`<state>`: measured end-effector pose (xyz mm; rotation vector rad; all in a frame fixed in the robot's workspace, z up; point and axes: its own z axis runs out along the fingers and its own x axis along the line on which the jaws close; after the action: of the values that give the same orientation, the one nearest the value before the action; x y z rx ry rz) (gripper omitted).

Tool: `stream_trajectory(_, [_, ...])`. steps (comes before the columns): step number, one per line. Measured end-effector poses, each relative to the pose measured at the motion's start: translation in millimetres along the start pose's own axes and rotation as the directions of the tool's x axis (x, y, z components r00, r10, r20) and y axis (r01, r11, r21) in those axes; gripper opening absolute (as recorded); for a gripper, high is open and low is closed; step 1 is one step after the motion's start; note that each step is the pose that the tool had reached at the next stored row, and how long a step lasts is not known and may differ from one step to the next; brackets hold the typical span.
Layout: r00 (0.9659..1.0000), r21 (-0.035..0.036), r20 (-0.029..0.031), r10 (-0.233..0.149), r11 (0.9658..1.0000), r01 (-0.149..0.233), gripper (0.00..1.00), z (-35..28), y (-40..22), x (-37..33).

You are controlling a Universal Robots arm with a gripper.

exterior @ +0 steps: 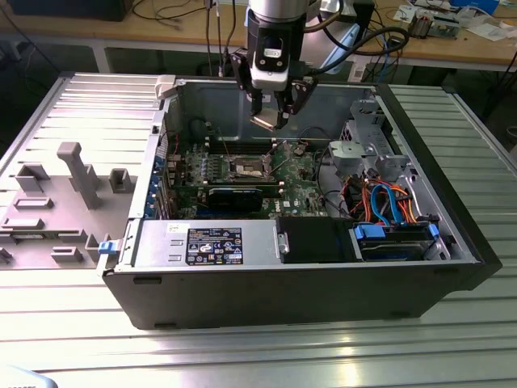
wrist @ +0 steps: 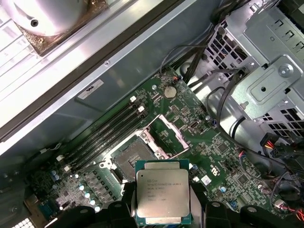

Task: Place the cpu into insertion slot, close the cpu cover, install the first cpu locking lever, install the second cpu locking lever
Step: 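Place the cpu into insertion slot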

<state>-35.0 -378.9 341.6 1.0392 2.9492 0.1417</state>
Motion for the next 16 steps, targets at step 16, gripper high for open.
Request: stream_trajectory(16, [0.9996,-0.0006,0.0026,0.029,0.9996,-0.029,0.54,0.2,0.0,0.0])
